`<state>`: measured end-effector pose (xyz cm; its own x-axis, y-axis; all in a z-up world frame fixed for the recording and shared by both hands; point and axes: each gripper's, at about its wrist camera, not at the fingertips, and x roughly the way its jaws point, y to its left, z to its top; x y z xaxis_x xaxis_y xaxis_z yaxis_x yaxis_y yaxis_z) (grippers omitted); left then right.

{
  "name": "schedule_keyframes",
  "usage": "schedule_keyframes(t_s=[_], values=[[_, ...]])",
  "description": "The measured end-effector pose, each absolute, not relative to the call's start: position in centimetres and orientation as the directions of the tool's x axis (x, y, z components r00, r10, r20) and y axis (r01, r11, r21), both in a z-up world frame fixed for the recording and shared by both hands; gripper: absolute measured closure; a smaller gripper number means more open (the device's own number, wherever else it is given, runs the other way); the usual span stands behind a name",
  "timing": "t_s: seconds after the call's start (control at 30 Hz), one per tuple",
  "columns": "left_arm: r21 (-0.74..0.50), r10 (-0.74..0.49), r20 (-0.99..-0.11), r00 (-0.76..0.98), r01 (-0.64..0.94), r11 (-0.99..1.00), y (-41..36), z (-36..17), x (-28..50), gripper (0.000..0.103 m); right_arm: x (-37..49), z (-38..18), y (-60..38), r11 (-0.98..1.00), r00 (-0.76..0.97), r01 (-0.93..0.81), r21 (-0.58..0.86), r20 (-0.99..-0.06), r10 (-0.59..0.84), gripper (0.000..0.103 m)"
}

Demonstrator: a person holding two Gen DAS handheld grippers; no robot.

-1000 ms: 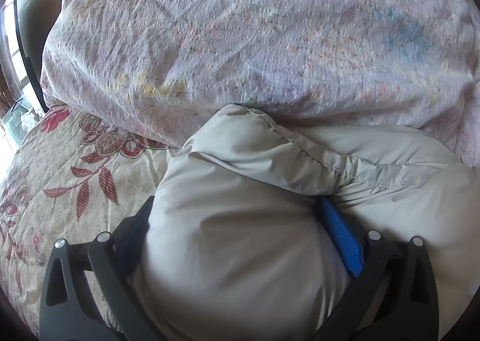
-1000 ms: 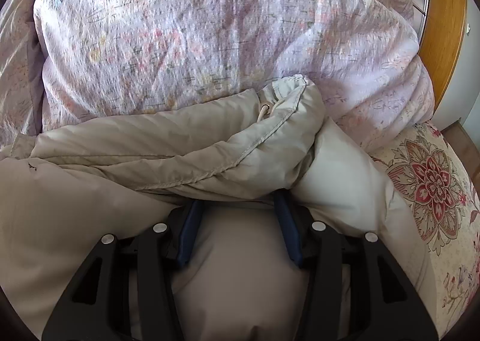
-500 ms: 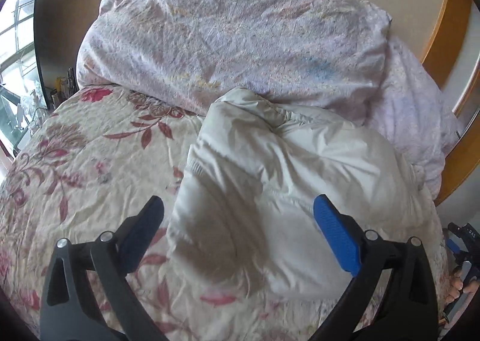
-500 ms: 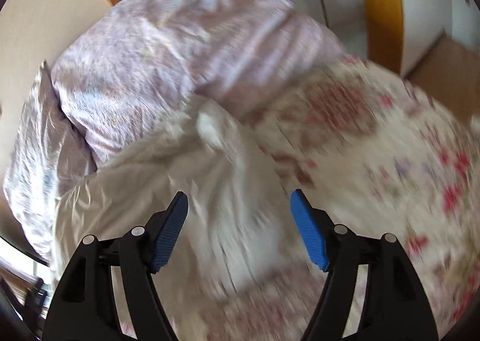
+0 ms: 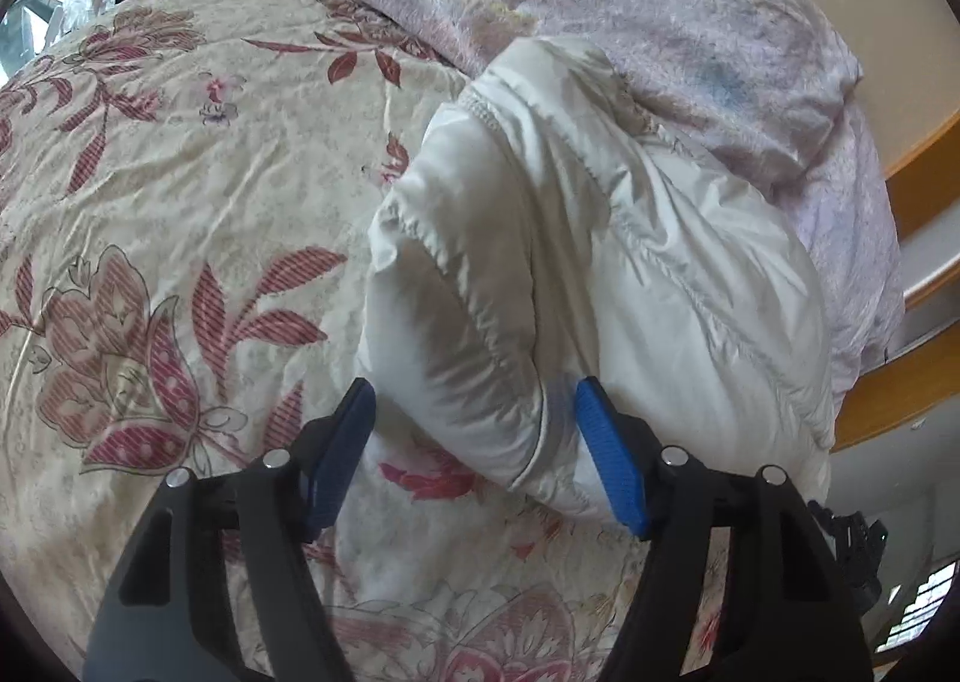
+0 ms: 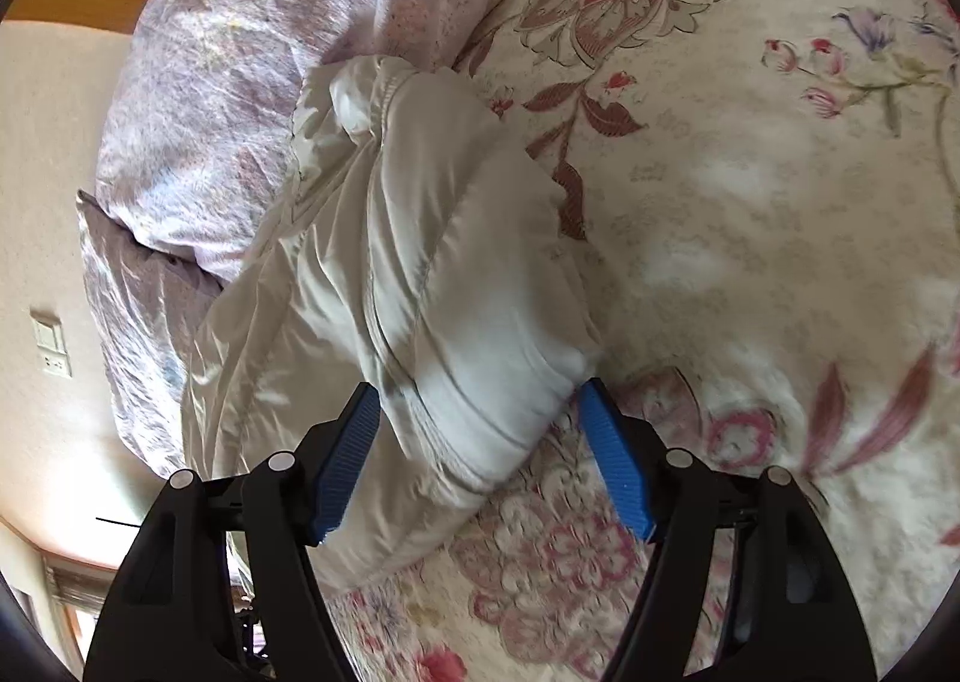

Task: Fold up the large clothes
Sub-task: 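Grasp the folded jacket edge with both grippers and fold it over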

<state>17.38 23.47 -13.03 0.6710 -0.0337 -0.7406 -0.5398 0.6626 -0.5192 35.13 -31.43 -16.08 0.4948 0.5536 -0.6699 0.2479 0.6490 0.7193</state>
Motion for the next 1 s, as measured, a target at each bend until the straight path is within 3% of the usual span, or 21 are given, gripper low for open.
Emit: schedule_keyframes(t_s=[0.1, 0.23, 0.3, 0.4, 0.7, 1.0], values=[[-0.584, -0.054, -0.710, 0.702, -0.544, 0.603, 24.2, -13.4, 17.8, 0.040, 35.5, -16.4, -31.5, 0.615, 0.522, 0.243, 0.750, -0.636, 0.569, 0.040], [-0.694, -0.090, -0.643, 0.761, -0.529, 0.488, 25.7, -14.3, 17.8, 0.061, 36.2, -16.7, -31.3, 0.597, 0.547, 0.229, 0.769, -0.609, 0.574, 0.057], [-0.715, -0.101, -0.621, 0.777, -0.510, 0.478, 25.8, -14.1, 17.7, 0.070, 36.1, -16.2, -31.2, 0.599, 0.560, 0.206, 0.774, -0.595, 0.576, 0.070], [-0.723, -0.104, -0.603, 0.791, -0.487, 0.490, 25.8, -13.3, 17.4, 0.078, 35.8, -15.1, -31.2, 0.598, 0.577, 0.181, 0.781, -0.577, 0.578, 0.077], [-0.670, -0.040, -0.600, 0.799, -0.474, 0.571, 25.9, -10.3, 14.7, 0.082, 33.6, -12.2, -30.7, 0.606, 0.579, 0.091, 0.790, -0.537, 0.614, 0.080], [-0.628, -0.026, -0.625, 0.780, -0.482, 0.611, 26.0, -9.7, 3.6, 0.082, 24.4, -12.6, -31.8, 0.590, 0.472, -0.008, 0.807, -0.517, 0.714, 0.080]])
